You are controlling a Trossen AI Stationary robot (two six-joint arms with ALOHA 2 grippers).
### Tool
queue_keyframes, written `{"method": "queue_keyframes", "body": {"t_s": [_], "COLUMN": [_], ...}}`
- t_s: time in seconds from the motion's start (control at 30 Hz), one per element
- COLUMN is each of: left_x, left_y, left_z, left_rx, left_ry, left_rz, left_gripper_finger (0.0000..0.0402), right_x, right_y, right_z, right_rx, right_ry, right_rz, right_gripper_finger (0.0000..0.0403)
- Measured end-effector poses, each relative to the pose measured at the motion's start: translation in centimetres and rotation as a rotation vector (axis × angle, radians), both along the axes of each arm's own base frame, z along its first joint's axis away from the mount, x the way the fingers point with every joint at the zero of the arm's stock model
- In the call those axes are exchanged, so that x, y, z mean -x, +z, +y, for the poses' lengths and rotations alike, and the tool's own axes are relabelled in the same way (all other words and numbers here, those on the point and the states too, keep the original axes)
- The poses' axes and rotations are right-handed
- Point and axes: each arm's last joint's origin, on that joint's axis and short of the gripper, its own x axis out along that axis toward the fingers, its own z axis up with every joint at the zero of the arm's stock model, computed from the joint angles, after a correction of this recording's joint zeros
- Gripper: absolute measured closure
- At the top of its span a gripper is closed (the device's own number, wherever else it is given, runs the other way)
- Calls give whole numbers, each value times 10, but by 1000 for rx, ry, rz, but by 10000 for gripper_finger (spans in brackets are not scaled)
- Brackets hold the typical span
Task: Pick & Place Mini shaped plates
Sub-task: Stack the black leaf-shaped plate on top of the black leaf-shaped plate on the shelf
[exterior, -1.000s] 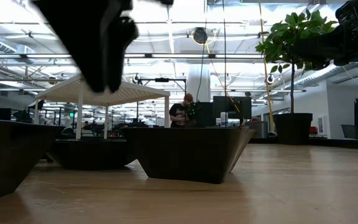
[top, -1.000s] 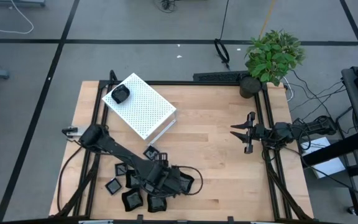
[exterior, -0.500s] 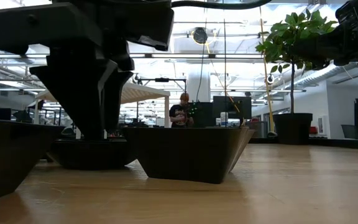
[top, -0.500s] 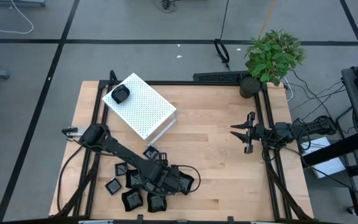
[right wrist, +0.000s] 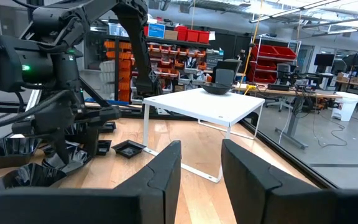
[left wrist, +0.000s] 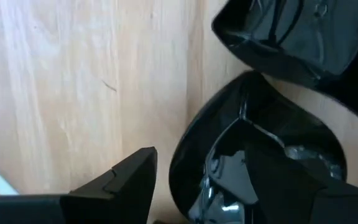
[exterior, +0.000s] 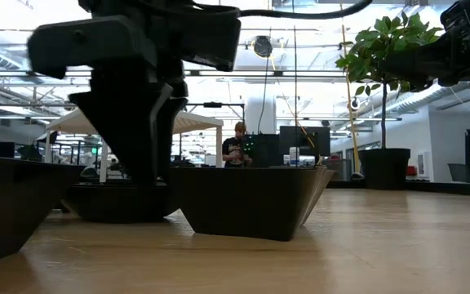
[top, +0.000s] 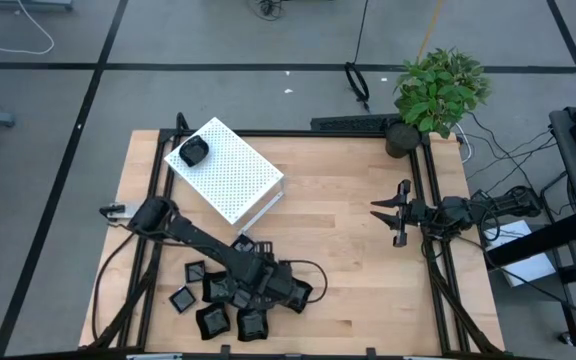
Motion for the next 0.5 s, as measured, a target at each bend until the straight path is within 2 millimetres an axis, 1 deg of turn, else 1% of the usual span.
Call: {"method": "queue_keyframes", "body": {"t_s": [0.1,0.23,0.37,0.5], "left_x": [-1,3,4,4], "left_y": [-6,-12,-13,-12], "left_z": [3,5,6,6], "left_rx": [32,50,47,66], "left_ry": [3,-11,-7,-7], "left_rz": [-3,33,42,49], "left_gripper_finger": [167,198,226,244], "right_x": [0,0,0,0], "right_y": [0,0,0,0], "right_z": [0,0,0,0], "right_rx": [0,0,0,0], "right_ry": [0,0,0,0], "right_rz": [0,0,0,0], "right_gripper_finger": [300,300,300,300]}}
